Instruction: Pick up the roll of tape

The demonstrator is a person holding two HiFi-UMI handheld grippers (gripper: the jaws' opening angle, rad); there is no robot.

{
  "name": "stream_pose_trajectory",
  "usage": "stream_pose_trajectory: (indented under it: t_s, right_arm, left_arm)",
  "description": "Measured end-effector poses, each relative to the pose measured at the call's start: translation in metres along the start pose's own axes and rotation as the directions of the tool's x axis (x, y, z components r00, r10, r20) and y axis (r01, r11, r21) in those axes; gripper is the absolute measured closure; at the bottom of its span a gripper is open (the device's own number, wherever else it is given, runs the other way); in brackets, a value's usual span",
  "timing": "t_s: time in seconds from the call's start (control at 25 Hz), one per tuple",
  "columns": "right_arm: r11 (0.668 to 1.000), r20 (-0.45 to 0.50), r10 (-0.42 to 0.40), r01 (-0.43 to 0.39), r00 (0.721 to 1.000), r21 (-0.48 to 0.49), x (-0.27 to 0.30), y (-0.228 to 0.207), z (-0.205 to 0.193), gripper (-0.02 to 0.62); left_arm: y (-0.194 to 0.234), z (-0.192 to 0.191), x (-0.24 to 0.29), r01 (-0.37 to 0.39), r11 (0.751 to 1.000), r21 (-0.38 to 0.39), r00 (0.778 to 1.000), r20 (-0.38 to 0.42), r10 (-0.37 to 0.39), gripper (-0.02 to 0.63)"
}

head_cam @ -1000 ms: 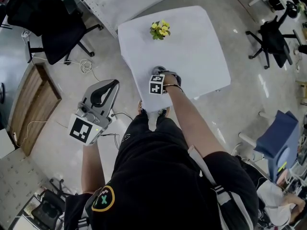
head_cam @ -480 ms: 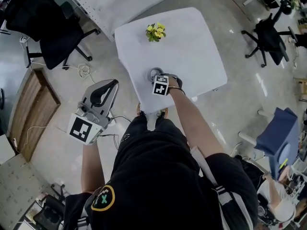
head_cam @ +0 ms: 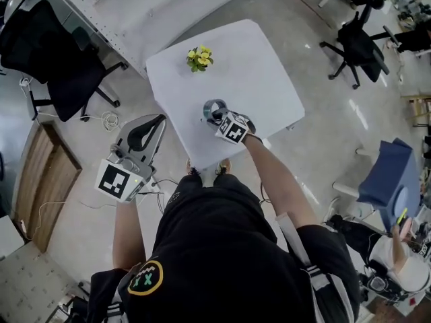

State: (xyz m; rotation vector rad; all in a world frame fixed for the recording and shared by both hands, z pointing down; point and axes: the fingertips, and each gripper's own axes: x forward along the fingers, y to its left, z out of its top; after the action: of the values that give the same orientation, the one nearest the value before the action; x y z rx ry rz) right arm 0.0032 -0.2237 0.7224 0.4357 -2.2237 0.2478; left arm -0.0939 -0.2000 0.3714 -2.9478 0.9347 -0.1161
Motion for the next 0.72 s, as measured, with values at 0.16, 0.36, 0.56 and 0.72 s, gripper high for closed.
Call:
stream_pose_trajectory:
  t_s: [0.16, 0.36, 0.56, 0.72]
  right_arm:
    - [0.997, 0.125, -0.067, 0.064, 0.99, 0.032, -0.035, -0.009, 0.023, 0.525]
    - [0.991, 0.272, -0.129, 0.115, 0.954, 0.065, -0.081, -0.013, 0.061, 0.525]
    - [0.985, 0.411, -0.174, 0.168, 0.895, 0.051, -0.129, -0.012, 0.107, 0.525]
    - [0.977, 0.52, -0.201, 0.212, 0.83, 0.039, -0.172, -0.006, 0.145, 0.525]
  left_arm:
    - [-0.005, 0.006, 0.013, 0.032, 0.999, 0.004, 0.999, 0.016, -0.032, 0.584]
    - [-0.009, 0.007, 0.026, 0.064, 0.998, 0.004, 0.998, 0.017, -0.064, 0.584]
    - [-0.008, 0.004, 0.031, 0.075, 0.997, 0.003, 0.997, 0.017, -0.075, 0.584]
    - [-0.008, 0.0, 0.032, 0.076, 0.997, 0.008, 0.997, 0.016, -0.077, 0.584]
